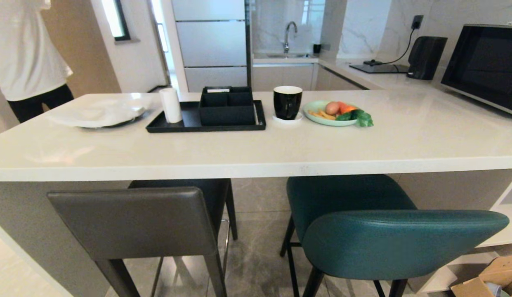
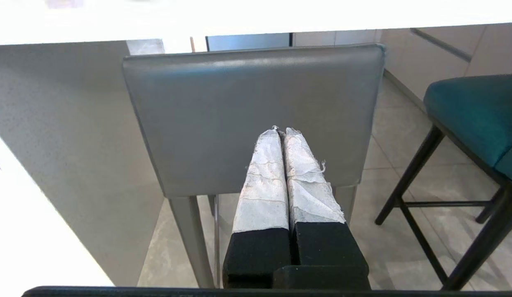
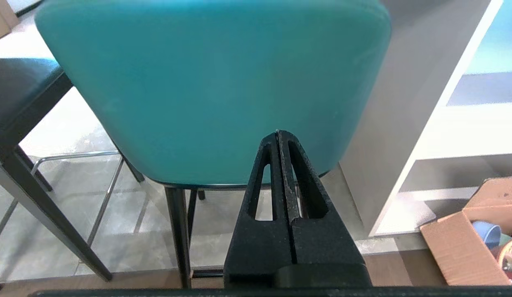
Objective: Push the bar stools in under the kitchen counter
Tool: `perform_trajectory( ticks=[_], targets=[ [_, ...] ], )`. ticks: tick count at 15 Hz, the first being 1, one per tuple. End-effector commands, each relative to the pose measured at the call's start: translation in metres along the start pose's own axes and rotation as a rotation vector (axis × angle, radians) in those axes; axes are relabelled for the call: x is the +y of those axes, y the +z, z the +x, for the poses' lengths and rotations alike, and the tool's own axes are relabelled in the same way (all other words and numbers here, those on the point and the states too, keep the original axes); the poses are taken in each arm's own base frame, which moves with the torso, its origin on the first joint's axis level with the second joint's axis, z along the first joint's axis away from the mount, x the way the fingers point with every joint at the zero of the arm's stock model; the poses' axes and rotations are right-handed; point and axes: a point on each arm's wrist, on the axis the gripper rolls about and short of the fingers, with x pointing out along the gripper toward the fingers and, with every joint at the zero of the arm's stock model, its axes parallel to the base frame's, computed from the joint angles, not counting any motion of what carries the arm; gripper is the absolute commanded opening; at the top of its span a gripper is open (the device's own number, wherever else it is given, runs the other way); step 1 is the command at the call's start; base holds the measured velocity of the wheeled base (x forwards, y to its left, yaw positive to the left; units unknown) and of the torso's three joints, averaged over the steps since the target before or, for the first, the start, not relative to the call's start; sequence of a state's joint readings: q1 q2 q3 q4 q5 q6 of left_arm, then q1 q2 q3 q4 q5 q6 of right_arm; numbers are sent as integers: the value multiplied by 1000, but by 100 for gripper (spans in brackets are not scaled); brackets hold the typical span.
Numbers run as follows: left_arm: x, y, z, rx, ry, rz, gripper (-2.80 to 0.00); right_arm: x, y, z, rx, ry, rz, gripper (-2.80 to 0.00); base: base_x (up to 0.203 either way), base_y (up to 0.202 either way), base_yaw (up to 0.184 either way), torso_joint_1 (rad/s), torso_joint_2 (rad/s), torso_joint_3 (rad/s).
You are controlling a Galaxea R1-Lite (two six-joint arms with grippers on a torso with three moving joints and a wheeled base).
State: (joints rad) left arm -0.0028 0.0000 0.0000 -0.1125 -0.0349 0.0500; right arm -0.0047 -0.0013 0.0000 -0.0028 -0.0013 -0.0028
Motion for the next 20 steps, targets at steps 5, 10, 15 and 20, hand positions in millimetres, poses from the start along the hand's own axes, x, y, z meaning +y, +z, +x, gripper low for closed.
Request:
perform_trajectory(
  ticks=[5, 10, 15, 20],
  targets=[
    [0, -11, 2, 40, -3, -1, -280, 0, 0, 0, 3, 0, 0, -280, 0, 0, 0, 15, -33, -20],
    [0, -11, 2, 40, -3, -8, -280, 0, 0, 0, 3, 0, 1, -280, 0, 0, 0, 0, 0, 0],
    [0, -11, 2, 39, 10, -28, -280, 0, 0, 0, 3, 0, 1, -280, 0, 0, 0, 0, 0, 0],
    [0, -10, 2, 27, 23, -41, -280, 0, 0, 0, 3, 0, 1, -280, 0, 0, 0, 0, 0, 0]
  ],
)
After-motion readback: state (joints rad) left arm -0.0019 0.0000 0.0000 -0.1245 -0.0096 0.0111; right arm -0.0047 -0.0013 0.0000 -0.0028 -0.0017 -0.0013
